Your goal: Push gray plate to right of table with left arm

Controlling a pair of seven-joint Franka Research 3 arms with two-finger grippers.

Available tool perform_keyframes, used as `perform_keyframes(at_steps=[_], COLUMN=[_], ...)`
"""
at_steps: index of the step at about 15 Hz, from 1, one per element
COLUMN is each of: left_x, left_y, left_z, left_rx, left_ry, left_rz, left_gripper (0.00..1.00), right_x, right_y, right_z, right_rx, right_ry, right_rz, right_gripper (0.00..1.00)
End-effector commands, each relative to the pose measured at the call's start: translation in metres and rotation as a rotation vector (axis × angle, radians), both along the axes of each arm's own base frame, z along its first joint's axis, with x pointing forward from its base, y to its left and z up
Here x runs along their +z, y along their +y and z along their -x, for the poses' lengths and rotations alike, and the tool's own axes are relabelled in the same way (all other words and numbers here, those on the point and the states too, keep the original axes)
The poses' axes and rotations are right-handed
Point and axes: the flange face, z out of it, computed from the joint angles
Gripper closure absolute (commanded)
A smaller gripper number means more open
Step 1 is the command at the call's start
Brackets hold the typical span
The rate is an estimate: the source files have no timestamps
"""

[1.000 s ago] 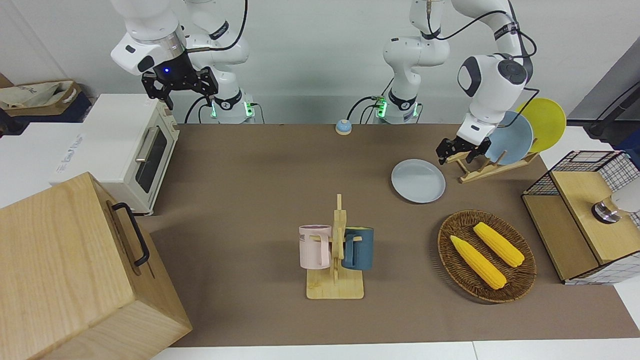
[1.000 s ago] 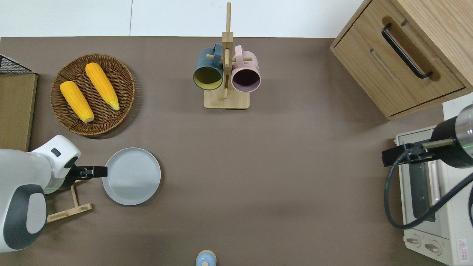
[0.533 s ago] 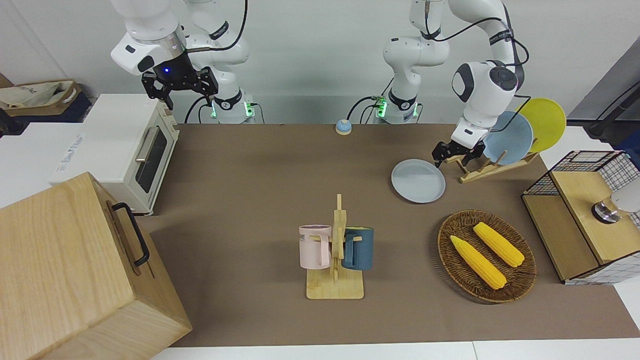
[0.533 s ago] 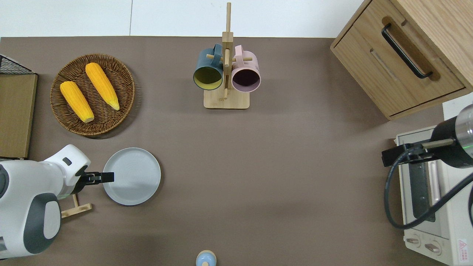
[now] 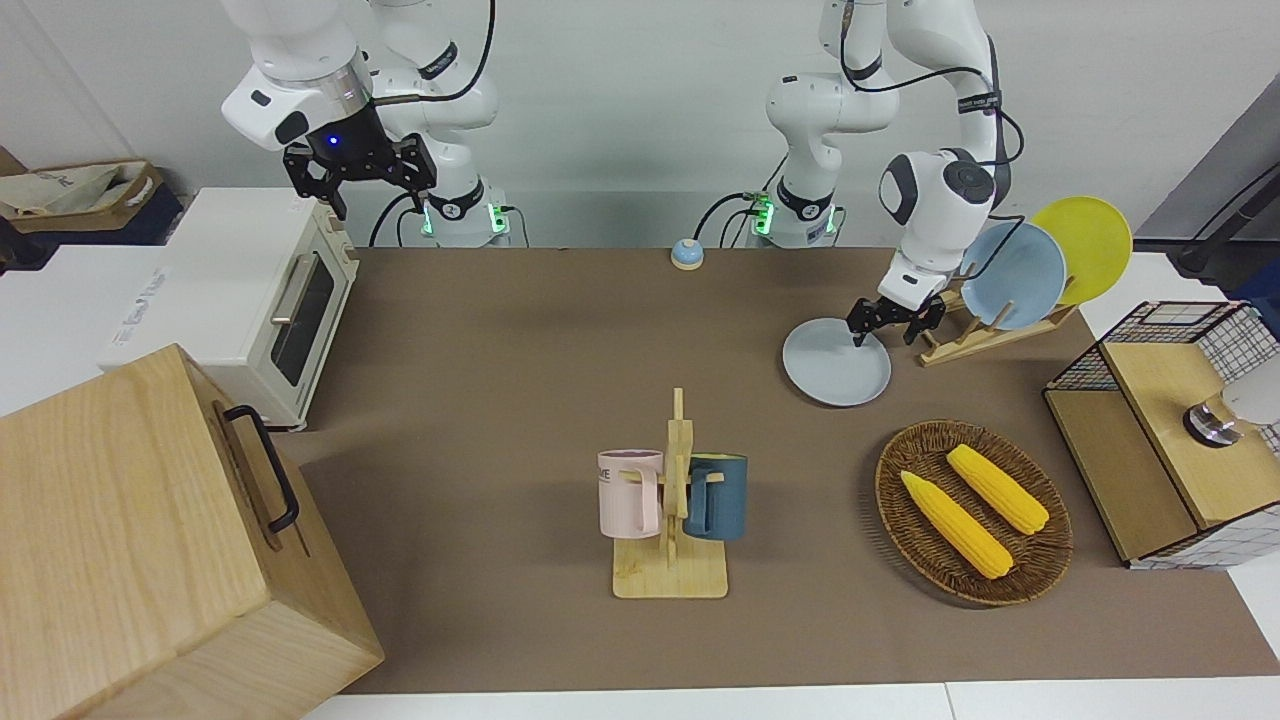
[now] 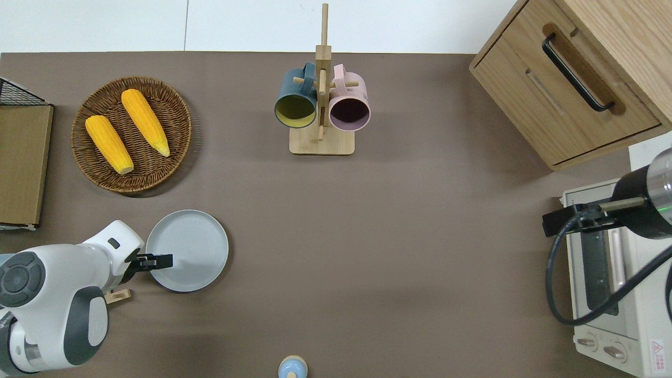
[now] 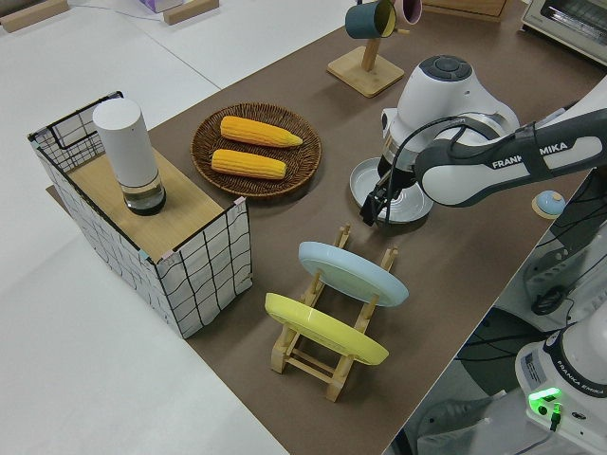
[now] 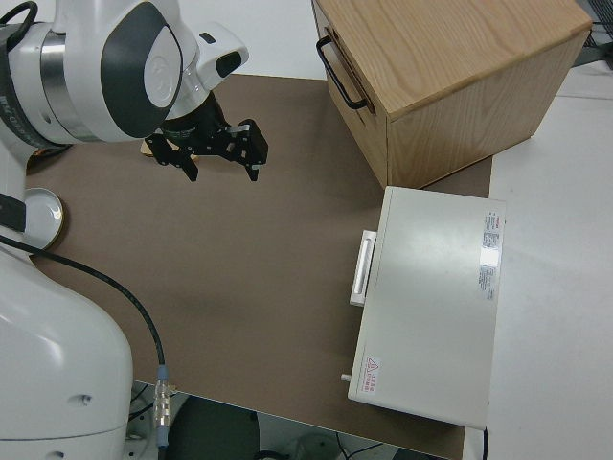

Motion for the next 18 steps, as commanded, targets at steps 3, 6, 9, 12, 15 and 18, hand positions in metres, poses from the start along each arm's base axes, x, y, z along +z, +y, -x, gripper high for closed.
perform_keyframes(at_steps=[3, 6, 9, 12, 15, 18], left_x=[-0.019, -0.0202, -0.0202, -0.0206, -0.0213, -0.0213], left_y=[0.0033, 0.0027, 0.0026, 0.0027, 0.0027, 0.0034], left_z=[0.0023, 0.0027, 0.0027, 0.0019, 0.002, 0.002], left_rx=[-0.014, -0.014, -0.014, -0.011, -0.011, -0.01], left_ry=[-0.01, -0.008, -0.008, -0.01, -0.008, -0.008], left_rz=[-0.007, -0.007, -0.007, -0.007, -0.007, -0.007], left_gripper=[0.0, 0.01, 0.42, 0.89, 1.0, 1.0], right_x=[0.0043, 0.0043, 0.0043, 0.0043, 0.0043, 0.0043], right_y=[-0.0017, -0.0017, -0.0009, -0.0017, -0.0009, -0.0009], right_z=[0.0025, 0.0025, 0.0026, 0.0025, 0.0026, 0.0026], right_rx=[-0.015, -0.015, -0.014, -0.017, -0.014, -0.014], right_ry=[0.004, 0.004, 0.004, 0.004, 0.004, 0.004], right_rz=[-0.002, -0.002, -0.002, -0.001, -0.002, -0.002], right_gripper=[0.017, 0.017, 0.017, 0.017, 0.017, 0.017])
